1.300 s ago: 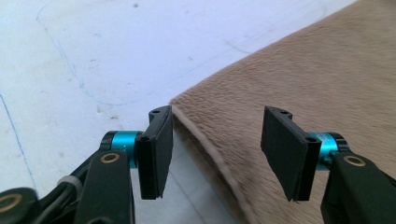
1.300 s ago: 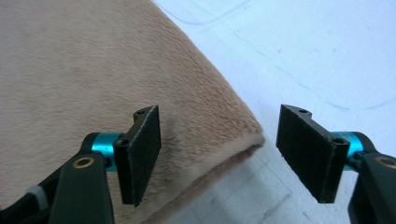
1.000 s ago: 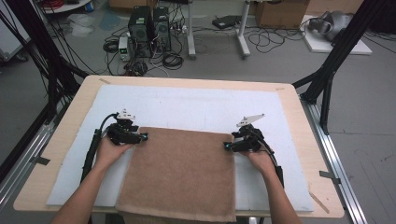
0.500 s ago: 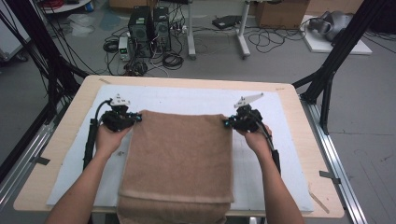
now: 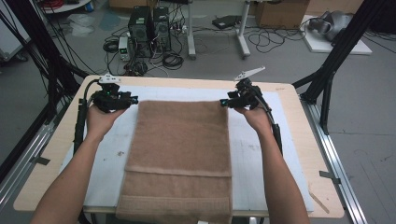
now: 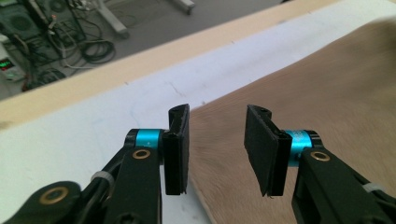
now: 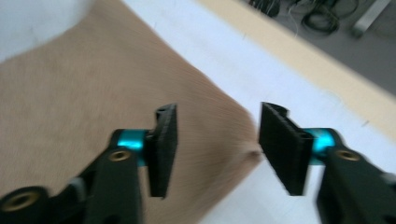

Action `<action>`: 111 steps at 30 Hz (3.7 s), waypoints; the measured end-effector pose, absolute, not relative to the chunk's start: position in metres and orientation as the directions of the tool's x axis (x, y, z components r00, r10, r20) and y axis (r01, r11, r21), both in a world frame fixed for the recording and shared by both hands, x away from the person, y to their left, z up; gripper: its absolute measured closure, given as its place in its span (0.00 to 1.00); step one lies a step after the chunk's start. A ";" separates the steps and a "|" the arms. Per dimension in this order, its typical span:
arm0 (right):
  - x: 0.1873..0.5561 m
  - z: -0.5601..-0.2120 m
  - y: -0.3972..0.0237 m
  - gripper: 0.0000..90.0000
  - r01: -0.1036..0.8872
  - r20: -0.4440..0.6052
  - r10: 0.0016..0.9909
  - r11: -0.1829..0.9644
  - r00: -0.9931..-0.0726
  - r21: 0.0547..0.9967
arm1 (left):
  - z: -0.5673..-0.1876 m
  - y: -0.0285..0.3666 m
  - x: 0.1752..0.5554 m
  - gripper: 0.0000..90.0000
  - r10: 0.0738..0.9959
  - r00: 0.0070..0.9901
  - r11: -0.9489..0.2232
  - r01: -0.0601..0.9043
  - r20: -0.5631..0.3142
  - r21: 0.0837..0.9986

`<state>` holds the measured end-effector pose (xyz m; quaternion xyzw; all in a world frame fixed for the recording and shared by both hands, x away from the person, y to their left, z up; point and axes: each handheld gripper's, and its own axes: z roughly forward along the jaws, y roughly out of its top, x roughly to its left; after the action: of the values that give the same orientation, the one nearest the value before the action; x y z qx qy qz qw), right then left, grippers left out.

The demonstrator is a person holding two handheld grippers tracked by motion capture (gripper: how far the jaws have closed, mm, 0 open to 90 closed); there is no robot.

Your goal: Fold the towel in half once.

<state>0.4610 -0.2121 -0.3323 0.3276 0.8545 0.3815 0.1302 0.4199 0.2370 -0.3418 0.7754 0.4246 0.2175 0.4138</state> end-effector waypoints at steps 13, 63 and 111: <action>0.394 -0.363 -0.219 0.39 0.441 0.063 0.618 0.483 -0.784 0.757 | -0.377 0.242 0.371 0.55 0.786 0.618 -0.327 0.453 -0.028 0.829; 0.317 -0.429 -0.208 0.93 0.352 0.025 0.470 0.624 -0.882 0.697 | -0.431 0.230 0.289 0.96 0.653 0.757 -0.466 0.421 -0.019 0.778; 0.349 -0.387 -0.221 0.46 0.353 0.019 0.520 0.552 -0.854 0.756 | -0.394 0.231 0.310 0.54 0.709 0.702 -0.419 0.353 0.059 0.836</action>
<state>0.3491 -0.2206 -0.3866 0.2495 0.8746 0.4025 0.1037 0.3104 0.2309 -0.3941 0.8165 0.3254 0.2073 0.4295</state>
